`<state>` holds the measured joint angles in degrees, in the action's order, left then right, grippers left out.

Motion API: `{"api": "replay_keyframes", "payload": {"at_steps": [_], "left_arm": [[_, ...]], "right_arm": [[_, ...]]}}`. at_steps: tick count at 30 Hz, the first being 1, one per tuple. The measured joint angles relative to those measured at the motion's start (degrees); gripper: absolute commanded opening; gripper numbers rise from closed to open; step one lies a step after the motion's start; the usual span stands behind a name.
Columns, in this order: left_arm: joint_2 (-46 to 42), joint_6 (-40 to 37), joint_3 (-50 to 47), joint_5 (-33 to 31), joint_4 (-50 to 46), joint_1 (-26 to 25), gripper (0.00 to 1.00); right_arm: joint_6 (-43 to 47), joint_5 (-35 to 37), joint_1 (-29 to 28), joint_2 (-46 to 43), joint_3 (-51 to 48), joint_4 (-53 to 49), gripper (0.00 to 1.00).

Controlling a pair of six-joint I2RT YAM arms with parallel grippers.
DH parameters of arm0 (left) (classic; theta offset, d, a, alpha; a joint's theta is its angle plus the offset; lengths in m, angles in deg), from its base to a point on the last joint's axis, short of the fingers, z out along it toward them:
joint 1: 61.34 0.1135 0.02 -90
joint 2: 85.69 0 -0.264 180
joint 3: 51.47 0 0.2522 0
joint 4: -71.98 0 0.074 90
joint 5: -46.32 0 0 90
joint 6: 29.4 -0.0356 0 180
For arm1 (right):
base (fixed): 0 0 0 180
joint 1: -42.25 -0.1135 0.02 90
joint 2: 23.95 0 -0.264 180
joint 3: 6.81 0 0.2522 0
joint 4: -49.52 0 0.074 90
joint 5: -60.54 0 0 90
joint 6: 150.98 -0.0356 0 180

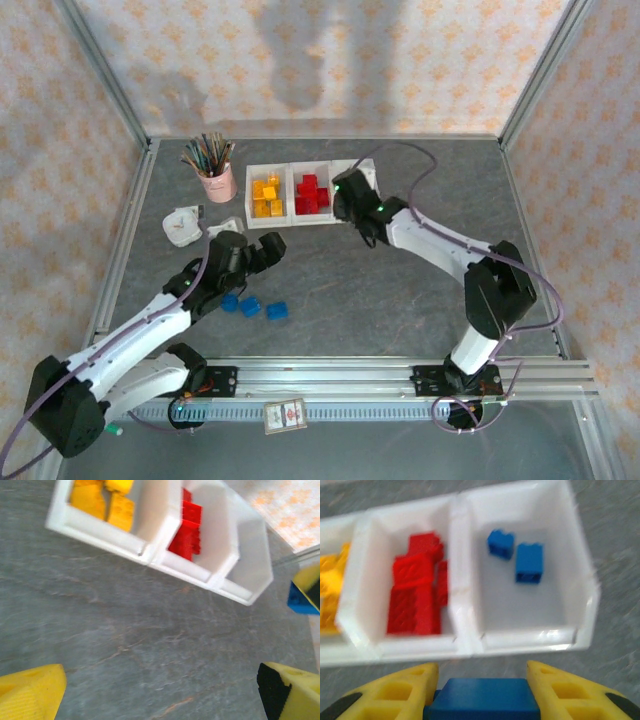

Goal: Sort the legos into containers by color
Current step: Place the lego in the container.

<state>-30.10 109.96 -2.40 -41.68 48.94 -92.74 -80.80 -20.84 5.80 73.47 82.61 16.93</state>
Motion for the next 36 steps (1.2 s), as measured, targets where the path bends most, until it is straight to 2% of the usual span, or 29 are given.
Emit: {"api": "replay_keyframes", "payload": {"at_steps": [5, 13, 20, 23, 31, 36], "left_arm": [[6.9, -0.9, 3.9, 1.7, 5.7, -1.6, 0.99], [14.7, -3.0, 9.8, 2.8, 8.8, -1.9, 0.99], [16.0, -3.8, 11.1, 3.2, 10.3, -1.9, 0.99], [16.0, -4.1, 11.1, 3.2, 10.3, -1.9, 0.99], [16.0, -4.8, 11.3, 2.6, 10.1, -1.9, 0.99], [14.7, -5.1, 11.8, 1.4, 9.9, -1.9, 0.99]], "right_arm": [[2.3, -0.2, 6.3, 7.6, 8.1, 2.1, 0.37], [6.2, -1.7, 10.3, 21.9, 21.7, 2.6, 0.38], [9.0, -1.5, 11.4, 28.9, 28.7, 2.3, 0.49], [10.1, -1.0, 11.7, 30.4, 30.3, 2.2, 0.57], [11.1, -1.8, 11.8, 30.2, 30.2, 2.2, 0.63], [11.0, -4.6, 11.6, 24.0, 24.7, 2.9, 0.66]]}}
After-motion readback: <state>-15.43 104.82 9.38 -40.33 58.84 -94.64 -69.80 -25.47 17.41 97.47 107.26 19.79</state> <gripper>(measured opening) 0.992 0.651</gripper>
